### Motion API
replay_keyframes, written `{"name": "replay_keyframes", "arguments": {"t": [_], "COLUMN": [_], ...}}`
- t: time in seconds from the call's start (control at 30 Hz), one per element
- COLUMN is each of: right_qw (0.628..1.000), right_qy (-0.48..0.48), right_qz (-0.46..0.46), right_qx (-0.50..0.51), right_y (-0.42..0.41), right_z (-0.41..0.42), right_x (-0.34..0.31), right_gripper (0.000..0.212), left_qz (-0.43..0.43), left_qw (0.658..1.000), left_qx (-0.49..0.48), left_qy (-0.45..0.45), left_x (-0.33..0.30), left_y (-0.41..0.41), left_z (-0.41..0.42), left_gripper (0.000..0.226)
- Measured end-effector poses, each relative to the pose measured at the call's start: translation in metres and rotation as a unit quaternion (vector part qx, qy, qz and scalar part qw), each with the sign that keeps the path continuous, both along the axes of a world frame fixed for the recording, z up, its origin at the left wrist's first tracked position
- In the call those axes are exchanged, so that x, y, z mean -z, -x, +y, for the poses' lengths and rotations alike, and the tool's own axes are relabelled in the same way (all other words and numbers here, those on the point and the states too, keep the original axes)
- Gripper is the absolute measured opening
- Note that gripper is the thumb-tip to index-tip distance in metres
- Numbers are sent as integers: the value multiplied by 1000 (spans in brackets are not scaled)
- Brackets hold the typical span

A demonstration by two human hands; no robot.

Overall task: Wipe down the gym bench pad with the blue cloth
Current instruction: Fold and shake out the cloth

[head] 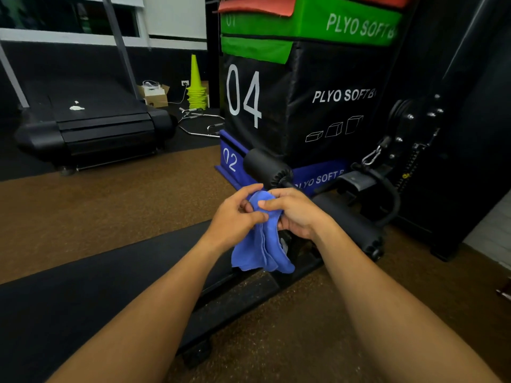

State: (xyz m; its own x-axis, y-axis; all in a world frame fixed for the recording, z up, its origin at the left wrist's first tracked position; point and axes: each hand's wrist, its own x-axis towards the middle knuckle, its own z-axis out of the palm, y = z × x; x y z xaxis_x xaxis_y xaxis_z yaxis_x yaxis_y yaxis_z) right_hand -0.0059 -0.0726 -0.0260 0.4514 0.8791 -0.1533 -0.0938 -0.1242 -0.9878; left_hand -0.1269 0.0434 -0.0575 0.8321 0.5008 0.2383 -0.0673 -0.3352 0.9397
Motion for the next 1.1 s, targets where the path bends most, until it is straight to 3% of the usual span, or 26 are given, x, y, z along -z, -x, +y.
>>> {"name": "replay_keyframes", "arguments": {"t": [0.23,0.37,0.5,0.7,0.9,1.1], "right_qw": [1000,999,1000,998,999,995], "right_qy": [9,11,-4,-35,-37,24], "right_qz": [-18,-29,2,29,-3,-70], "right_qx": [16,10,-6,-50,8,65], "right_y": [-13,-20,-26,-37,-45,-52], "right_z": [-13,-23,-34,-49,-58,-66], "right_x": [-8,-12,-14,-17,-21,-17], "right_gripper": [24,20,24,32,16,10], "left_qz": [6,-4,-15,-25,-33,-14], "left_qw": [999,999,1000,992,973,977], "left_qx": [16,23,24,28,30,5], "left_qy": [-29,-50,-1,118,224,215], "left_x": [-6,-7,-10,-9,-10,-3], "left_y": [-18,-25,-30,-38,-46,-50], "left_z": [-10,-17,-27,-39,-50,-56], "left_gripper": [60,43,29,43,31,17]}}
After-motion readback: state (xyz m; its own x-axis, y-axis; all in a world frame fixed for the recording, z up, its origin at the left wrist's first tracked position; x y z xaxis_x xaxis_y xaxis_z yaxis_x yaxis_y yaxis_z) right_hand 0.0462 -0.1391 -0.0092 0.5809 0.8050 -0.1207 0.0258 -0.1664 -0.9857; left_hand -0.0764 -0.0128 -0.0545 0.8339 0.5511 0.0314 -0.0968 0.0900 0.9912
